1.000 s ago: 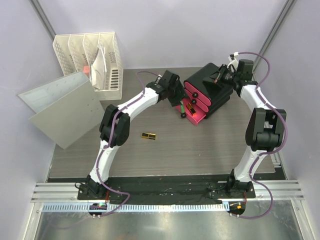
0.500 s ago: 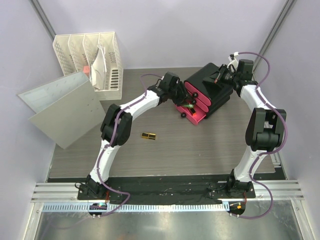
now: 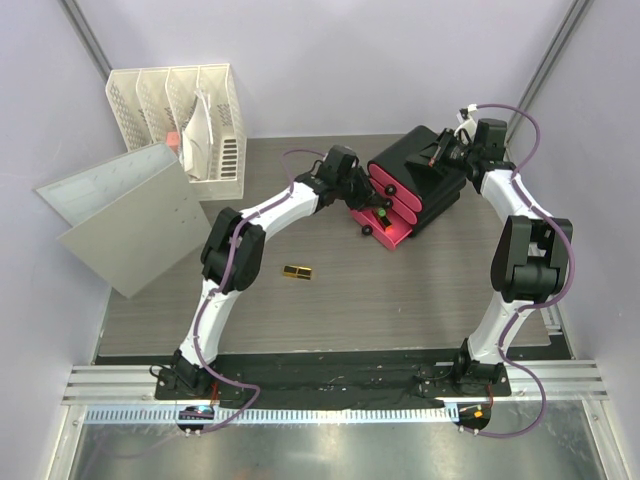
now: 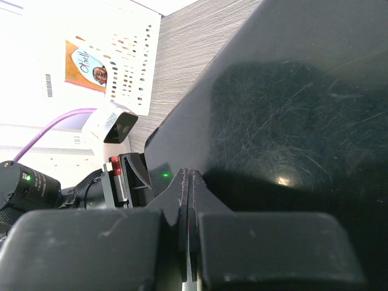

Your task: Organize the makeup

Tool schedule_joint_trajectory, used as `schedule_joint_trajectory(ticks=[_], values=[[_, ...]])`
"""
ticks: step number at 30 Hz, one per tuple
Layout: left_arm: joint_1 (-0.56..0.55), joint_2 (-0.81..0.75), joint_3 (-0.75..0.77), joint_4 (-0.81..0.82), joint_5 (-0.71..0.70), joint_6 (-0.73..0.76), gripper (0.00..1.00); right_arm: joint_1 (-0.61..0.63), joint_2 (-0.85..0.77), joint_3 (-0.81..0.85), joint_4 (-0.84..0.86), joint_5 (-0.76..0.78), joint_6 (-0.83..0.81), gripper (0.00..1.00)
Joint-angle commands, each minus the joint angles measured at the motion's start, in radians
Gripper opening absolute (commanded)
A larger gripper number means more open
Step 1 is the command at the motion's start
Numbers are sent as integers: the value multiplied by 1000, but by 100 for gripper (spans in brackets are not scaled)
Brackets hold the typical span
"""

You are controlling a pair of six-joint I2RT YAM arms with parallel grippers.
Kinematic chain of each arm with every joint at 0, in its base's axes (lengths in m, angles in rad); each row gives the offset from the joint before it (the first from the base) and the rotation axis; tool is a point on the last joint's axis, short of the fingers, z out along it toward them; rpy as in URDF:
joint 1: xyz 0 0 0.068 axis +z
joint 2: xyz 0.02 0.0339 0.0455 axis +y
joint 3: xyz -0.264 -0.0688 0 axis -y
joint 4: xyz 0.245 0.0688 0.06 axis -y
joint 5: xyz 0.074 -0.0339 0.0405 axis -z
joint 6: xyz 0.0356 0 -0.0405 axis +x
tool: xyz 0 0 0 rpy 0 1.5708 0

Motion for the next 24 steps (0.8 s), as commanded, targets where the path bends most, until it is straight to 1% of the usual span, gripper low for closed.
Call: schedule_joint_trajectory(ticks=[1,3,4,9,14,15,16,18,19,21,22,24], values=[[6,-13,3,-41,-6,40,15,11,116,-103,-315,156,-92,1],[7,-5,17,-87,-12,50,7,11,118,-100,-315,156,-90,1],[6,6,38,-106,-14,63,0,11,118,-99,-315,156,-90,1],[7,12,64,-171,-28,87,0,11,118,-100,-315,156,-90,1],[7,15,101,-275,-84,144,0,12,118,-106,-313,156,-90,1],[6,26,130,-297,-92,171,2,12,118,-108,-312,156,-90,1],[7,29,139,-333,-101,187,8,12,118,-110,-312,156,-90,1],[6,27,153,-353,-120,213,16,12,118,-108,-310,155,-90,1],[6,26,155,-360,-126,218,25,12,118,-108,-312,153,-87,1],[6,23,163,-370,-141,233,34,12,118,-108,-310,153,-89,1],[7,24,167,-377,-147,235,42,12,116,-110,-310,153,-89,1],[6,29,185,-400,-157,245,47,12,116,-110,-309,153,-89,1]])
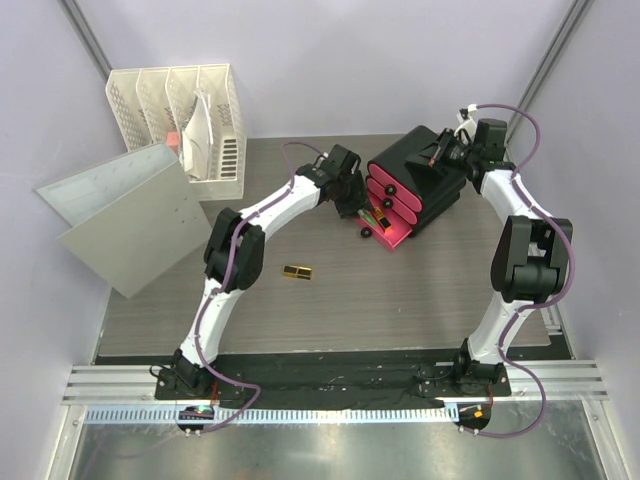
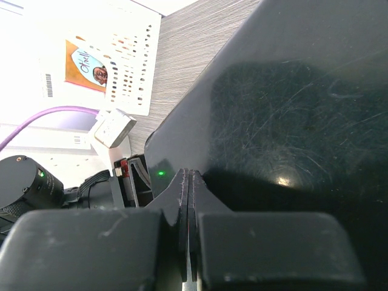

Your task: Organize the makeup

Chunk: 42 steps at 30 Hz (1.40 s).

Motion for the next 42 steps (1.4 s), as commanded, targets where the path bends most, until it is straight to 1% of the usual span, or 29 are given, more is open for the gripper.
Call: schedule_joint_trajectory(ticks=[1,3,7,11,13,18,20,21,24,25,26,27,28,29,31,32,34,35,38,42], values=[[5,7,66,-78,-52,62,50,12,116,-109,-311,154,-88,1],[7,13,89,-103,-63,70,53,14,116,-111,-311,154,-88,1],[7,13,111,-109,-69,94,53,14,115,-111,-311,153,-88,1],[5,-14,100,-72,-70,112,50,14,115,-111,-311,154,-88,1],[7,-17,109,-77,-70,120,46,14,113,-111,-311,153,-88,1],[8,-45,105,-107,-84,158,44,15,115,-111,-311,153,-88,1],[8,-65,85,-119,-96,178,46,15,113,-109,-311,153,-89,1],[8,-88,65,-127,-116,198,50,15,113,-109,-311,153,-88,1],[8,-125,14,-173,-150,240,55,15,115,-108,-313,151,-89,1],[8,-155,-6,-188,-184,263,59,15,115,-108,-313,151,-89,1],[8,-174,-53,-214,-189,273,61,15,115,-108,-314,151,-88,1],[8,-194,-81,-224,-222,286,65,15,115,-106,-311,151,-88,1],[8,-238,-113,-233,-244,304,67,15,118,-105,-313,151,-89,1],[8,-261,-177,-238,-259,313,68,15,119,-103,-313,151,-88,1],[8,-309,-248,-251,-297,336,76,15,124,-100,-311,150,-86,1],[8,-348,-317,-253,-307,344,78,15,127,-98,-311,150,-86,1],[7,-385,-378,-265,-327,358,82,17,129,-97,-311,150,-89,1],[7,-410,-433,-270,-333,373,84,17,130,-97,-311,150,-88,1],[2,-435,-518,-296,-366,395,86,17,135,-95,-311,148,-88,1],[-4,-435,-575,-325,-393,395,89,19,141,-94,-311,150,-88,1]])
